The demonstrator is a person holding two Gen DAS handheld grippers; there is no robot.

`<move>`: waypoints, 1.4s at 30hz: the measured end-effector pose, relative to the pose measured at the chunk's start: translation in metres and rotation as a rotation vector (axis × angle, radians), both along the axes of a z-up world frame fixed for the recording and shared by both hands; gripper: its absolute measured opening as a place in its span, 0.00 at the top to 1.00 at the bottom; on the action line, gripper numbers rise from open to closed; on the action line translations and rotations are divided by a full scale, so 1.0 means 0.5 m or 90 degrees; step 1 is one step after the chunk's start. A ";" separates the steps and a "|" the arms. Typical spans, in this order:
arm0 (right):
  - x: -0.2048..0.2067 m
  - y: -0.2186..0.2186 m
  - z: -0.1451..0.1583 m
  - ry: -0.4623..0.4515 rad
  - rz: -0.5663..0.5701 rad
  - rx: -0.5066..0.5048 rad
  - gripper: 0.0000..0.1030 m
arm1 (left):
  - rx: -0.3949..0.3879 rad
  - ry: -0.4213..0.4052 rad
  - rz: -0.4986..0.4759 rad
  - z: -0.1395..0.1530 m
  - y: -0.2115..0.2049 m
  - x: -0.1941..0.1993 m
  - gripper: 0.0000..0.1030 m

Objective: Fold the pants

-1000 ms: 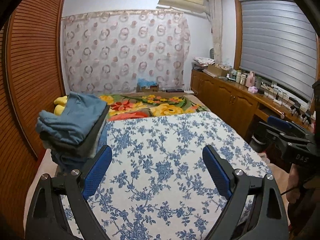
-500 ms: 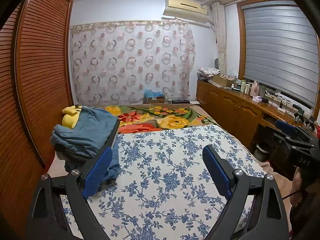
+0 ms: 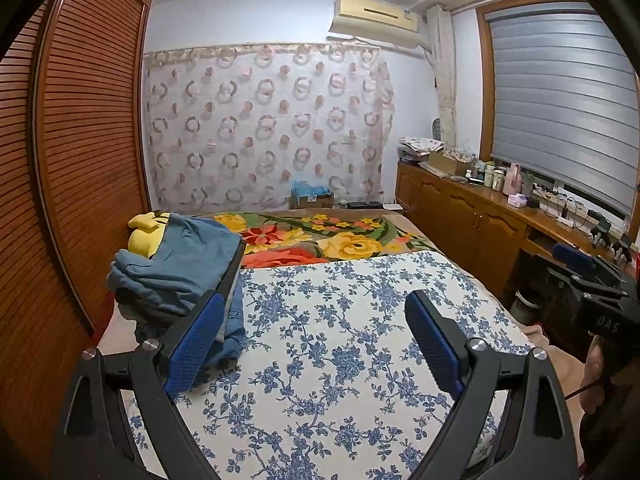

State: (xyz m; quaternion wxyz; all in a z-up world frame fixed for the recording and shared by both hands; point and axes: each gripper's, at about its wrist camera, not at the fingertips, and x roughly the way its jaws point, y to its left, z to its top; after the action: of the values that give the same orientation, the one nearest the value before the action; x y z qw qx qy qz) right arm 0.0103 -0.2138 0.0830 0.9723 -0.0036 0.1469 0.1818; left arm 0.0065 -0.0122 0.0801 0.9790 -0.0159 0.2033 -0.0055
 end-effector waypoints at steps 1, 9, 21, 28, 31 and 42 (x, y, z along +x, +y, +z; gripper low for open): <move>-0.002 0.000 0.000 0.000 0.000 0.001 0.19 | 0.000 0.000 0.000 0.000 0.000 0.000 0.11; 0.000 0.000 0.000 0.000 -0.001 0.000 0.19 | -0.001 0.000 0.000 0.000 0.000 0.000 0.11; 0.001 -0.002 0.000 0.000 -0.002 0.001 0.19 | 0.000 0.000 0.000 0.000 -0.002 0.000 0.11; 0.001 -0.002 -0.001 0.000 -0.002 0.001 0.19 | 0.001 -0.002 0.001 0.001 -0.001 0.000 0.11; 0.001 -0.002 -0.001 -0.001 -0.002 0.001 0.19 | 0.002 -0.003 0.001 0.002 -0.002 0.000 0.11; 0.002 -0.002 -0.002 -0.001 -0.002 0.000 0.19 | 0.002 -0.004 0.002 0.001 0.001 -0.001 0.11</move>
State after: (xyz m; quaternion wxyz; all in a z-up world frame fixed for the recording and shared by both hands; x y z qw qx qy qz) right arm 0.0115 -0.2150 0.0822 0.9727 -0.0031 0.1461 0.1802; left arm 0.0059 -0.0119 0.0805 0.9796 -0.0146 0.2006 -0.0037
